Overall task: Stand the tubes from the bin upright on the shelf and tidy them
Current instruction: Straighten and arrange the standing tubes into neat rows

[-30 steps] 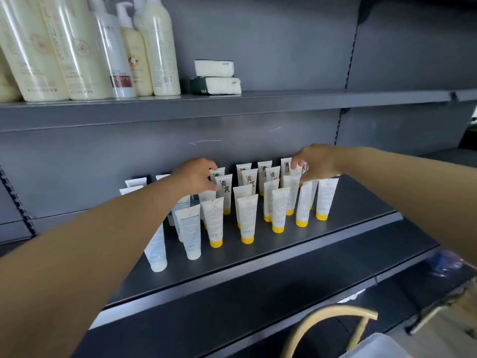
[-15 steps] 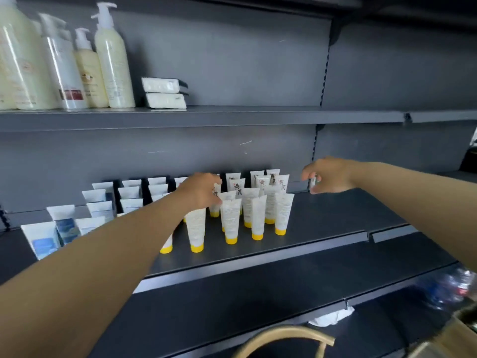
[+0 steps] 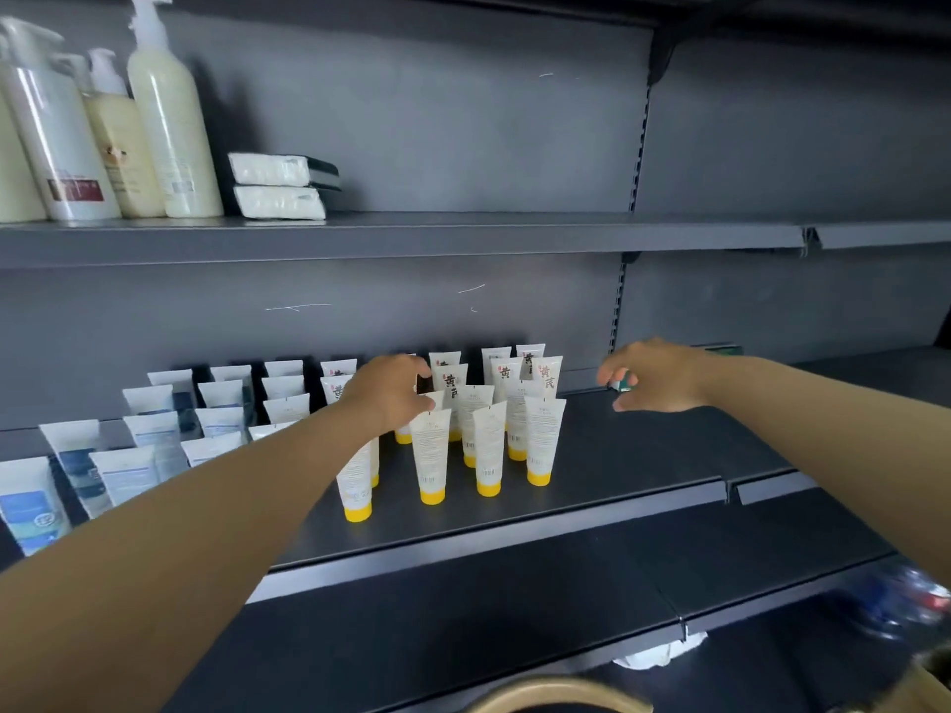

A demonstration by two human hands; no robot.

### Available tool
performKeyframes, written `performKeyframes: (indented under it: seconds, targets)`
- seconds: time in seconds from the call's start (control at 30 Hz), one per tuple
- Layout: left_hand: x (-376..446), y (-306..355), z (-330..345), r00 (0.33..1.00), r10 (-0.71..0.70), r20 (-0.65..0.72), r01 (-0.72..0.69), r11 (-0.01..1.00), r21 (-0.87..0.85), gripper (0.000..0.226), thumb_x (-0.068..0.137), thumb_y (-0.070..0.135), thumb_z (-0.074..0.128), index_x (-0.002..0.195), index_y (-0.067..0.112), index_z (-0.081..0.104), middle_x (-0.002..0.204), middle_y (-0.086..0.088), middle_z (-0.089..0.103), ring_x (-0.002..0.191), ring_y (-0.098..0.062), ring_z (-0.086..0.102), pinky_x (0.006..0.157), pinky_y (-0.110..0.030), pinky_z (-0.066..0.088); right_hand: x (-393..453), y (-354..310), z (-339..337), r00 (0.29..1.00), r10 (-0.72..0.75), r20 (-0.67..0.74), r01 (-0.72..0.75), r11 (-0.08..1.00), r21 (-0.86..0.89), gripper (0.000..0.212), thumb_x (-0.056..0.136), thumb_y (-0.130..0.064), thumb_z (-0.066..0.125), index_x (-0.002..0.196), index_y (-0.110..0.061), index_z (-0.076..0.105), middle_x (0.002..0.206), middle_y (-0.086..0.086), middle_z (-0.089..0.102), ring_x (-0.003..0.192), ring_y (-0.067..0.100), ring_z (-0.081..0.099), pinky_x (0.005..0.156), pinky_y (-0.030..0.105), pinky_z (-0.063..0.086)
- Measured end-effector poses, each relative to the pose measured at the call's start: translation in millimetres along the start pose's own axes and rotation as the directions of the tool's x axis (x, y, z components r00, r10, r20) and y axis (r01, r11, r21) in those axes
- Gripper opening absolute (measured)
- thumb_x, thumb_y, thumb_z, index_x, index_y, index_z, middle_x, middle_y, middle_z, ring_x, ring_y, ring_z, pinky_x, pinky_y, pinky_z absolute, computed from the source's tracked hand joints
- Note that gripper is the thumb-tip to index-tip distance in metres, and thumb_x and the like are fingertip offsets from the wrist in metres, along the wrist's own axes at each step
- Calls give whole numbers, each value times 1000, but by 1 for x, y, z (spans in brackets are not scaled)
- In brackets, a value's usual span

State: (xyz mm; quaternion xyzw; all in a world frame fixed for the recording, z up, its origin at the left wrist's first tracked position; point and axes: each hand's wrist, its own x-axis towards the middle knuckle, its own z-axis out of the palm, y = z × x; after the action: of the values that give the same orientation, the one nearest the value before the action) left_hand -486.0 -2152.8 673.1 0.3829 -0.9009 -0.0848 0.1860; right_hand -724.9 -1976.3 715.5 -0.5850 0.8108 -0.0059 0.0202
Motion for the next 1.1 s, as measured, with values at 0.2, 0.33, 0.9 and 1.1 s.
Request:
performKeyframes:
  seconds: [0.2, 0.33, 0.9, 1.1]
  targets:
    - [42, 6, 15, 1000, 7, 21, -7, 1000, -23, 42, 87, 27, 64, 128, 19, 57, 128, -5, 59, 111, -24, 58, 95, -36, 49, 30, 12, -8, 997, -46, -58, 52, 992, 113, 30, 90, -20, 61, 120, -22, 59, 122, -2, 56, 108, 16, 55, 96, 29, 44]
    - [77, 15, 33, 999, 5, 38, -6, 1000, 4, 42, 87, 27, 64, 128, 18, 57, 129, -5, 59, 112, -23, 57, 94, -32, 46, 73, 22, -6, 993, -95, -72, 103, 988, 116, 28, 90, -17, 60, 118, -20, 61, 121, -2, 59, 106, 15, 57, 90, 28, 45]
    - [188, 20, 106, 932, 26, 361, -101, 976, 192, 28, 85, 19, 66, 111, 10, 69, 117, -4, 66, 107, -20, 61, 94, -31, 48, 241, 36, 60, 903, -419, 99, 413, 908, 72, 52, 86, 12, 38, 112, -21, 68, 127, -3, 57, 116, 12, 53, 98, 27, 45]
    - [193, 19, 108, 923, -14, 384, -42, 990, 137, 25, 83, 22, 70, 104, 10, 71, 104, -3, 71, 96, -17, 65, 79, -24, 48, 255, 28, 63, 875, -467, 132, 457, 884, 99, 49, 83, 10, 39, 103, -19, 73, 111, 2, 64, 104, 19, 60, 92, 36, 51]
